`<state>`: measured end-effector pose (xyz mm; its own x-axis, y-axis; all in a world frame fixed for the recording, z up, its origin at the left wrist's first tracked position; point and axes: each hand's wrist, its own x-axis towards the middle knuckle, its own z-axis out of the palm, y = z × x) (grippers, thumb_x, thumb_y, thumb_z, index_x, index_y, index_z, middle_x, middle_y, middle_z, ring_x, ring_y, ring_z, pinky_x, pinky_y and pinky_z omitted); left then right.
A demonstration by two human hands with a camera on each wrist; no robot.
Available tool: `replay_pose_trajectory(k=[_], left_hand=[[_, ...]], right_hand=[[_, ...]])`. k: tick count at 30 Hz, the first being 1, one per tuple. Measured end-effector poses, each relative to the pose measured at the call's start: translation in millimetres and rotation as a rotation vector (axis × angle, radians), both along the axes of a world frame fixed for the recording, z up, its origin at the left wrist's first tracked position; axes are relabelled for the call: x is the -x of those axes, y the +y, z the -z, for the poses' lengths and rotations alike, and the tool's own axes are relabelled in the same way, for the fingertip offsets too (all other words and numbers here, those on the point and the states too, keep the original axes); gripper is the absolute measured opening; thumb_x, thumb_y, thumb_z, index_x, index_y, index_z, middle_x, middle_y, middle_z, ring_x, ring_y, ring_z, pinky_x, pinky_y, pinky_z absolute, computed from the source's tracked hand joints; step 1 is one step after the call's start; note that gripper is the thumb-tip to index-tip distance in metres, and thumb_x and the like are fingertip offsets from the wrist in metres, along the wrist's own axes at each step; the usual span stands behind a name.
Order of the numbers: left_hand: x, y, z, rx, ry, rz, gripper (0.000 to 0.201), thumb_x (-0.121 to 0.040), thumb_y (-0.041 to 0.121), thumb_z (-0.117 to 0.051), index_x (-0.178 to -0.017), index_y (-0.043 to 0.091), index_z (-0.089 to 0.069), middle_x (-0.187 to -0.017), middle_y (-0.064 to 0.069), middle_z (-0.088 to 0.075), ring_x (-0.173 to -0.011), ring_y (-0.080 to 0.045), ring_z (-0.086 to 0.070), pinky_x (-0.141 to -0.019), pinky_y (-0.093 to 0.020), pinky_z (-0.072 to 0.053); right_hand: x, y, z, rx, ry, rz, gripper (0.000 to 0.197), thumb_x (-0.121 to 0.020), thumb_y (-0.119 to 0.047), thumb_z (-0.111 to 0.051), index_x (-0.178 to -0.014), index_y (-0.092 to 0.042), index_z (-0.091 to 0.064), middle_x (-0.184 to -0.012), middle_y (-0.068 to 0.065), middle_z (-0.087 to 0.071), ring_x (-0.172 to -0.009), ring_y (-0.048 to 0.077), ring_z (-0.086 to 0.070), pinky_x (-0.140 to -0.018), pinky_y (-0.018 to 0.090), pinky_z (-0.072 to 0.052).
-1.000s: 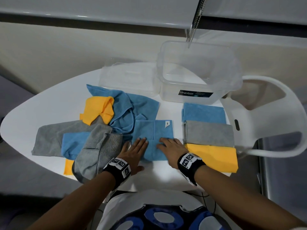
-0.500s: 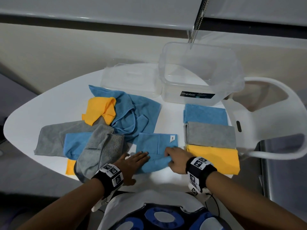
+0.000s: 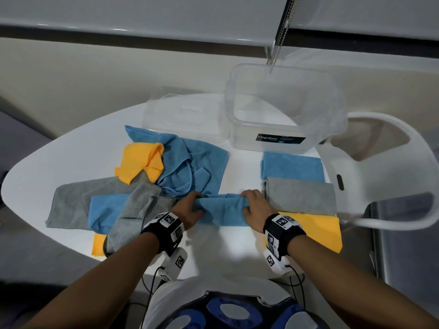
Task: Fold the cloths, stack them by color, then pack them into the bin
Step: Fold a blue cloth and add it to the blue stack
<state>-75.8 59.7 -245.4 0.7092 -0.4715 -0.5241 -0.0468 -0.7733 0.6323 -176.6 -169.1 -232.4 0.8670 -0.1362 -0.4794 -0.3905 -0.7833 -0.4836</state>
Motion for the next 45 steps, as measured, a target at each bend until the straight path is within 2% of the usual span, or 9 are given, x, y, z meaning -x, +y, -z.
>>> replay_pose_trajectory(k=[6, 10, 17, 23, 27, 31, 35, 39, 45], left_hand=[[-3.4, 0.4, -0.3, 0.008, -0.023, -0.028, 0.061, -0.067, 0.037, -0.052, -0.126, 0.025, -0.054, -0.124, -0.007, -0.048, -0.116, -0.023, -0.048, -0.105, -0.031, -0.033], [-8.1, -1.6, 6.4, -0.011, -0.045, -0.004, 0.045, -0.085, 0.027, -0.056, -0.129, 0.02, -0.052, -0.127, -0.012, -0.049, -0.12, -0.029, -0.049, -0.107, -0.033, -0.033], [-10.6, -9.6, 17.1, -0.062, -0.088, -0.018, 0.042, -0.093, 0.019, -0.055, -0.133, 0.016, -0.045, -0.132, -0.015, -0.049, -0.122, -0.032, -0.049, -0.106, -0.037, -0.035], [-9.7, -13.6, 11.5, -0.102, -0.176, -0.006, 0.04, -0.093, 0.02, -0.052, -0.132, 0.016, -0.044, -0.132, -0.015, -0.038, -0.119, -0.036, -0.048, -0.105, -0.04, -0.036], [0.6, -18.9, 0.9, -0.166, -0.472, 0.211, 0.053, -0.083, 0.012, -0.053, -0.135, 0.015, -0.043, -0.139, -0.016, -0.035, -0.121, -0.04, -0.043, -0.1, -0.052, -0.043], [18.4, -28.8, 2.2, -0.229, -0.563, 0.552, 0.065, -0.09, 0.029, -0.043, -0.151, 0.016, -0.021, -0.161, -0.007, -0.007, -0.147, -0.03, -0.01, -0.114, -0.05, -0.021], [20.2, -23.4, 28.3, -0.312, -0.541, 0.644, 0.074, -0.094, 0.055, -0.014, -0.154, 0.013, -0.002, -0.159, -0.006, 0.01, -0.148, -0.027, 0.006, -0.12, -0.043, 0.001], [13.0, -19.1, 38.6, -0.348, -0.478, 0.679, 0.077, -0.095, 0.061, -0.018, -0.152, 0.01, -0.02, -0.16, -0.01, -0.01, -0.147, -0.029, -0.015, -0.115, -0.044, -0.012], [11.2, -20.7, 43.3, -0.325, -0.474, 0.637, 0.079, -0.092, 0.064, -0.022, -0.153, 0.013, -0.017, -0.159, -0.007, -0.005, -0.147, -0.027, -0.009, -0.116, -0.044, -0.01]], right_hand=[[6.1, 8.7, -3.2, 0.24, -0.228, -0.221, 0.058, -0.081, -0.03, -0.048, -0.137, -0.016, -0.043, -0.15, 0.008, -0.029, -0.135, 0.027, -0.033, -0.112, 0.044, -0.033], [7.0, 16.5, -6.4, 0.272, -0.354, -0.307, 0.055, -0.08, -0.025, -0.048, -0.133, -0.012, -0.047, -0.148, 0.011, -0.033, -0.13, 0.03, -0.039, -0.112, 0.044, -0.034], [16.7, 24.5, 22.0, 0.316, -0.094, -0.508, 0.075, -0.096, -0.045, -0.038, -0.156, -0.01, -0.006, -0.164, 0.007, 0.004, -0.15, 0.029, 0.002, -0.12, 0.052, -0.008], [12.2, 15.5, 33.9, 0.333, -0.081, -0.539, 0.079, -0.096, -0.048, -0.039, -0.156, -0.017, 0.003, -0.163, 0.004, 0.013, -0.15, 0.028, 0.009, -0.121, 0.05, 0.0], [4.2, 12.6, 37.3, 0.339, -0.069, -0.551, 0.077, -0.097, -0.051, -0.035, -0.155, -0.02, 0.005, -0.163, 0.002, 0.012, -0.15, 0.027, 0.009, -0.116, 0.044, 0.011], [3.1, 15.6, 39.1, 0.344, -0.052, -0.524, 0.08, -0.095, -0.057, -0.034, -0.155, -0.019, 0.003, -0.164, 0.005, 0.002, -0.15, 0.028, 0.001, -0.12, 0.049, 0.003], [2.4, 17.9, 41.8, 0.326, -0.014, -0.494, 0.083, -0.095, -0.063, -0.023, -0.154, -0.015, 0.01, -0.163, 0.003, 0.011, -0.15, 0.023, 0.008, -0.12, 0.044, 0.008], [3.1, 12.7, 49.4, 0.302, 0.003, -0.486, 0.088, -0.092, -0.069, -0.018, -0.153, -0.013, 0.014, -0.156, -0.001, 0.026, -0.148, 0.019, 0.017, -0.122, 0.044, 0.005], [3.1, 17.5, 50.2, 0.291, 0.021, -0.473, 0.091, -0.083, -0.075, 0.001, -0.146, -0.013, 0.024, -0.154, -0.001, 0.032, -0.145, 0.018, 0.026, -0.119, 0.039, 0.013]])
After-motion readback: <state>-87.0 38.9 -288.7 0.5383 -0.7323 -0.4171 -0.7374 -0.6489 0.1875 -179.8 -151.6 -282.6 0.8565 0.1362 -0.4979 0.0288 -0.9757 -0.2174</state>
